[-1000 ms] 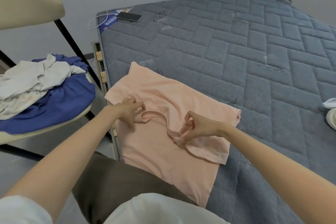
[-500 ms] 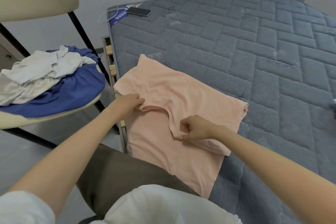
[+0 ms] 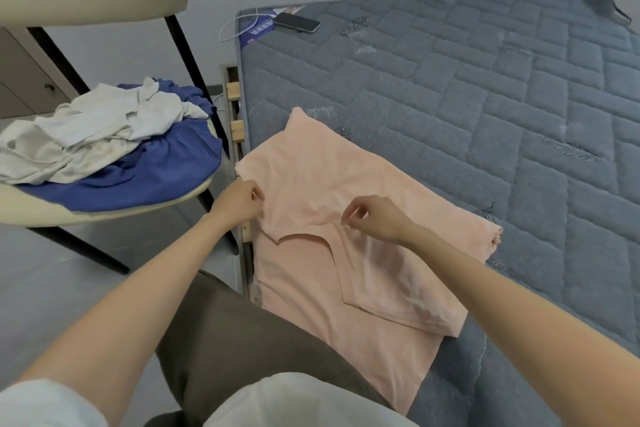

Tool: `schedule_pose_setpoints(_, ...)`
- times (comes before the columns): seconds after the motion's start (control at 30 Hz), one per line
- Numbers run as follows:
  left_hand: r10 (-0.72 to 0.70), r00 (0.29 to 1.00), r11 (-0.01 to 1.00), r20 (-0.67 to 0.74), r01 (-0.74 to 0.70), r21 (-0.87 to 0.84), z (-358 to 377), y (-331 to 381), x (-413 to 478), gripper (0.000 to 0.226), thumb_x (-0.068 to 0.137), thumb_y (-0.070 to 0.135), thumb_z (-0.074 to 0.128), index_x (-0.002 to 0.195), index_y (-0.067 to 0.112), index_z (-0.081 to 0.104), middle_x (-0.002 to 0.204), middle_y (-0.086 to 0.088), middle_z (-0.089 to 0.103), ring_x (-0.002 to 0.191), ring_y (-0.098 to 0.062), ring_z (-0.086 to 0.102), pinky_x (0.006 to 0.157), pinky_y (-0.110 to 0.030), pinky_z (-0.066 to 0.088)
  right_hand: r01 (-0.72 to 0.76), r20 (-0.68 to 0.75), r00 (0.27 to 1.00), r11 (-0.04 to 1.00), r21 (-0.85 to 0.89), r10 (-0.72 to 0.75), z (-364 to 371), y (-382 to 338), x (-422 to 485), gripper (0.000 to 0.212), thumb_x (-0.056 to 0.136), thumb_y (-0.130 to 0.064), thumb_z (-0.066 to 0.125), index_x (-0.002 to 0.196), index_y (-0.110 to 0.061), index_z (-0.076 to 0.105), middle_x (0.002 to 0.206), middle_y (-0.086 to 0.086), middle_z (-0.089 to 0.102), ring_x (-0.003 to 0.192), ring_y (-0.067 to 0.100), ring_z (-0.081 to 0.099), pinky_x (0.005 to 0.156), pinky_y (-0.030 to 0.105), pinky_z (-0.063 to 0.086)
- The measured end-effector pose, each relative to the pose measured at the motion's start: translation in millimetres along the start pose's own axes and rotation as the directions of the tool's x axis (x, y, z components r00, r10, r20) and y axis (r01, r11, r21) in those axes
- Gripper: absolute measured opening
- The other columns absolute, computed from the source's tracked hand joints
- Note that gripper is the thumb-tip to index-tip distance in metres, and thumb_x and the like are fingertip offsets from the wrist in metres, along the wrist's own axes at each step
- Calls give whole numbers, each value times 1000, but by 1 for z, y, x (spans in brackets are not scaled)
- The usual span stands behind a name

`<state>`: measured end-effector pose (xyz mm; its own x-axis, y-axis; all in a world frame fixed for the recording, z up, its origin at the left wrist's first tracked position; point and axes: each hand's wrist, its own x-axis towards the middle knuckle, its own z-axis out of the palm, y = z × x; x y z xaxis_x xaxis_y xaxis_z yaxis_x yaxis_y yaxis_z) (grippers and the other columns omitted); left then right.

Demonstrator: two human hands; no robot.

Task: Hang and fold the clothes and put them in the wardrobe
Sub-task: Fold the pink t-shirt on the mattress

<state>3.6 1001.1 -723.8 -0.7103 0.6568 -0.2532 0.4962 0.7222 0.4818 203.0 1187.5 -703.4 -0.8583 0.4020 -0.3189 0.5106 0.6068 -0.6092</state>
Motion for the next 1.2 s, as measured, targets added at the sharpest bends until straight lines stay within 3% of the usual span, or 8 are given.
schedule_pose_setpoints(0.07,-187,982,954,-17,177,-240,6,1,9,14,89,12,45,100,9,53,87,-1,51,88,-20,50,66,-27,40,2,-107,994,999,45,2,-2,-8,23,19,85,-14,54,94,-22,69,93,-3,64,88,14,57,77,26,44)
schedule_pose_setpoints(0.23,-560,828,608,-27,389,-692,19,-2,38,50,94,26,45,134,-2,33,133,-17,40,106,-30,51,91,-38,48,52,-223,974,997,56,-38,-5,-24,88,27,87,-12,52,110,-18,65,116,2,63,105,19,56,89,28,42)
schedule_pose_setpoints(0.37,-602,797,321,50,299,-899,24,-14,60,24,93,25,51,77,8,54,81,-7,56,73,-21,54,60,-27,43,112,-256,961,994,3,-107,-3,-28,137,29,92,-15,51,118,-19,63,129,4,58,123,21,48,101,32,37)
schedule_pose_setpoints(0.47,-634,772,271,39,268,-925,28,-25,75,22,93,25,56,76,11,51,72,0,50,68,-14,47,57,-22,39,163,-243,954,984,-73,-176,3,-31,170,37,92,-11,48,126,-18,59,137,5,52,131,21,41,108,34,32)
schedule_pose_setpoints(0.67,-700,701,387,-140,207,-898,27,-36,90,12,96,21,47,92,9,45,80,-1,47,79,-18,43,63,-28,35,241,-61,958,901,-362,-281,12,-36,216,47,100,-25,34,146,-34,32,159,1,16,146,25,8,118,49,4)
schedule_pose_setpoints(0.93,-739,662,353,-127,220,-909,31,-45,94,18,95,16,46,78,14,40,78,0,42,84,-19,42,72,-28,33,53,-21,997,838,-543,-76,15,-23,231,52,99,-55,11,148,-46,-3,160,-8,-11,146,27,-14,114,57,-10)
schedule_pose_setpoints(1.07,-644,733,543,-218,238,-805,29,-29,88,17,94,13,45,108,10,36,111,-9,42,102,-24,41,84,-32,34,101,-147,965,824,-558,-218,20,-38,209,50,103,-40,15,151,-33,9,161,1,0,147,27,-8,115,57,-5)
schedule_pose_setpoints(1.2,-278,798,956,-535,176,-234,35,-2,66,50,89,15,50,136,12,34,144,-11,29,131,-27,26,106,-43,19,187,-110,955,850,-492,-274,43,-35,173,50,103,-36,16,152,-31,9,161,-1,1,147,23,-4,117,50,-5)
